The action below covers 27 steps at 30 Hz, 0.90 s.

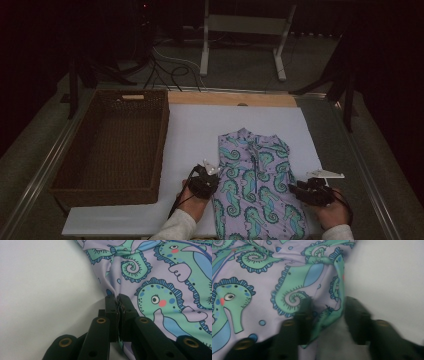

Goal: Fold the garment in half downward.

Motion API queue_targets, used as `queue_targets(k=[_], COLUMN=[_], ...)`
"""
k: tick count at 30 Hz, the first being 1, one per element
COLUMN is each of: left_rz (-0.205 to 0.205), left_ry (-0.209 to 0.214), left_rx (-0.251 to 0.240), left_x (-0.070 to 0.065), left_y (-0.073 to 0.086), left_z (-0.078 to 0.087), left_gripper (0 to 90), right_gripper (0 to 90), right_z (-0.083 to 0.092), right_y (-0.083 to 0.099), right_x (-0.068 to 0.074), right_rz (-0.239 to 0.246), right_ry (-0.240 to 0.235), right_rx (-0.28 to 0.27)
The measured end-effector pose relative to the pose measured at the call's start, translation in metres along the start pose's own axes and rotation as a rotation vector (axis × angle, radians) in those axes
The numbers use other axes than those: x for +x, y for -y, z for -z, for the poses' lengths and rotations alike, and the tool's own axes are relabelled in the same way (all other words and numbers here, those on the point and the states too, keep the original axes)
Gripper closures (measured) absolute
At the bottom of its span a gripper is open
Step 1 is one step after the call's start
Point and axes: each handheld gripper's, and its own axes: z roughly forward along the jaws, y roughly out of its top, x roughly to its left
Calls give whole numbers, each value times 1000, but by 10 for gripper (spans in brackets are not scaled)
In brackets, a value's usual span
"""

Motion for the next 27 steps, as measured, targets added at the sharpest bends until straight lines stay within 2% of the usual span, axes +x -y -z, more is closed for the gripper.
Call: queue_targets(k=[1,2,4,5,8,13,16,27], left_rz=[1,1,-1,-2,-5,-9,-7,-20], left_ry=[1,1,0,1,3,10,16,48], left_rx=[2,2,4,4,8,21,20,29], left_x=[0,0,-1,-2,-3,-3,-4,-9], left_y=[0,0,1,2,3,8,11,21], left_z=[0,0,2,2,3,10,13,26], left_gripper=[878,877,878,878,878,877,877,876], right_gripper=[703,703,837,848,863,872,872,876], right_z=[1,1,3,3,3,5,7,20], right_y=[0,0,0,1,1,1,2,11], right_x=[-1,-1,-5,-5,-5,2,4,15], right_rz=[-11,-11,-30,-33,-41,-22,-32,-18], right_ry=[-12,-12,-61,-64,-81,-90,-89,-92], right_rx=[7,7,30,32,37,33,32,7])
